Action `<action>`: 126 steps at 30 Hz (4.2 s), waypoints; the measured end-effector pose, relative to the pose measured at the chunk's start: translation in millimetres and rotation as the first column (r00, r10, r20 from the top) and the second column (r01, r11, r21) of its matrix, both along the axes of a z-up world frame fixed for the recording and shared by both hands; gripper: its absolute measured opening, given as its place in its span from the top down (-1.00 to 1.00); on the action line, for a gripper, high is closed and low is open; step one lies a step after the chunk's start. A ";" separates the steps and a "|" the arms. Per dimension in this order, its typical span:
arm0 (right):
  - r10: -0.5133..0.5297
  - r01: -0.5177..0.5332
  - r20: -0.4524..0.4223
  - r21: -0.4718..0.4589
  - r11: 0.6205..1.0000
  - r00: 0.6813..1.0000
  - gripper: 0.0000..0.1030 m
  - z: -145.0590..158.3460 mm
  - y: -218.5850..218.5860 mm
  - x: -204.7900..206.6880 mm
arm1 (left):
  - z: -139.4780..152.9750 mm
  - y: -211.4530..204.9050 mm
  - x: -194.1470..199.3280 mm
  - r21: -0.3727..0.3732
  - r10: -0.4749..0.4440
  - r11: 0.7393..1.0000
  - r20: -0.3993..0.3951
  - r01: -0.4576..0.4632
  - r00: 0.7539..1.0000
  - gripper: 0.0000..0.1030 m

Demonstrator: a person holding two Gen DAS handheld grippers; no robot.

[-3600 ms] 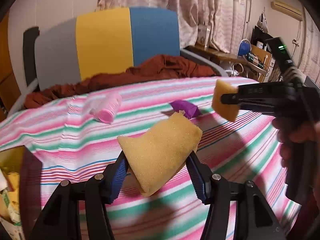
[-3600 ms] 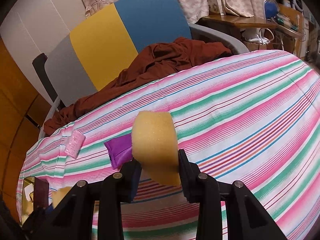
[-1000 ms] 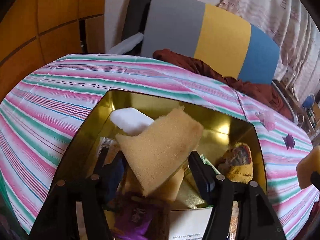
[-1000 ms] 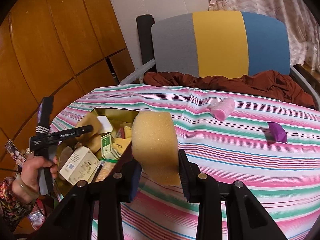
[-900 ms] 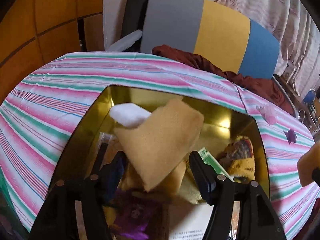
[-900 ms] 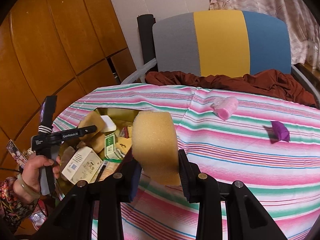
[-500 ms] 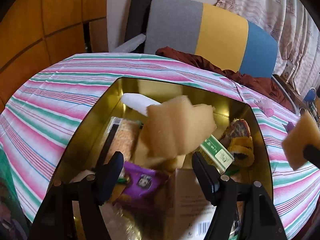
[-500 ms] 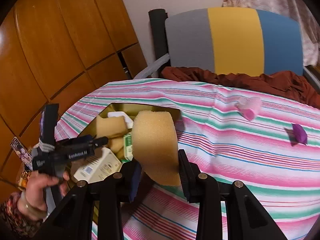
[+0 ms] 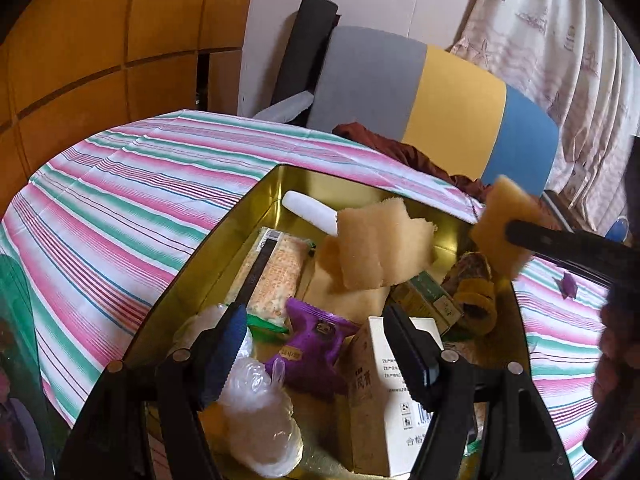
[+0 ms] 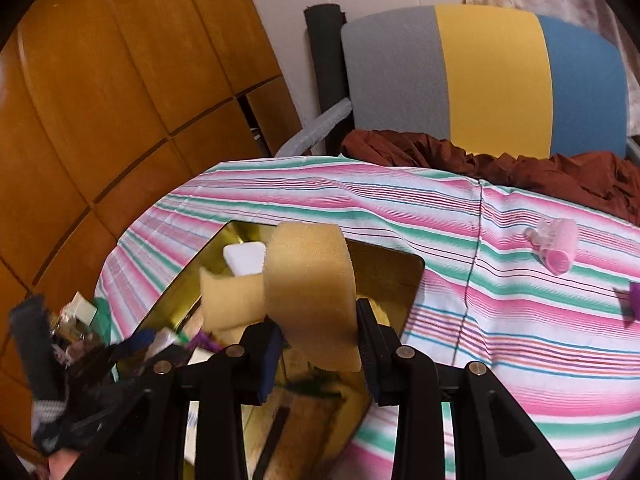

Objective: Organize objects
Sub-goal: 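Open the left gripper to drop its sponge while the right releases its sponge into the tray, then grasp the purple packet with the right gripper and lift it, then grasp the pink hair roller with the left gripper while the right holds the purple packet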

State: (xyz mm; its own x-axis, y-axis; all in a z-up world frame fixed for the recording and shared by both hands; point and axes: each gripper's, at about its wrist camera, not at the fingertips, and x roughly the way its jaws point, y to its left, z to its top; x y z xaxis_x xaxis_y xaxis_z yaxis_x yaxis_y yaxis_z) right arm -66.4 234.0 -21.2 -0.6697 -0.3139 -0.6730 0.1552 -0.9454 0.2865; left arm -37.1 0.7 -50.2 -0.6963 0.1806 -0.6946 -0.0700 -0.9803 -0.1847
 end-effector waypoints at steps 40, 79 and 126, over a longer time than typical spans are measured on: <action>-0.186 0.183 0.028 0.081 0.980 0.982 -0.18 -25.0 92.2 42.1 | 25.3 89.6 46.4 0.045 -0.246 0.968 -0.047 0.248 0.968 -0.40; -0.489 0.482 0.020 0.145 0.864 0.872 -0.01 -90.1 324.9 10.9 | 19.2 302.8 -8.0 0.042 -0.453 0.891 0.139 0.452 0.881 -0.40; -0.541 0.558 -0.142 0.275 0.783 0.829 0.06 -79.6 300.0 31.9 | -30.3 374.4 -77.6 -0.245 -0.387 0.893 0.014 0.378 0.922 -0.08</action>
State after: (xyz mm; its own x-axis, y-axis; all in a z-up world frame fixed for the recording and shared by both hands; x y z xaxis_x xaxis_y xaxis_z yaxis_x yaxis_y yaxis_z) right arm -34.6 534.0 -100.8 -0.7046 0.3237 -0.6314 -0.4102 -0.9119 -0.0096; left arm -114.7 375.1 -80.5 -0.6308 0.2696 -0.7276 -0.4502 -0.8909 0.0602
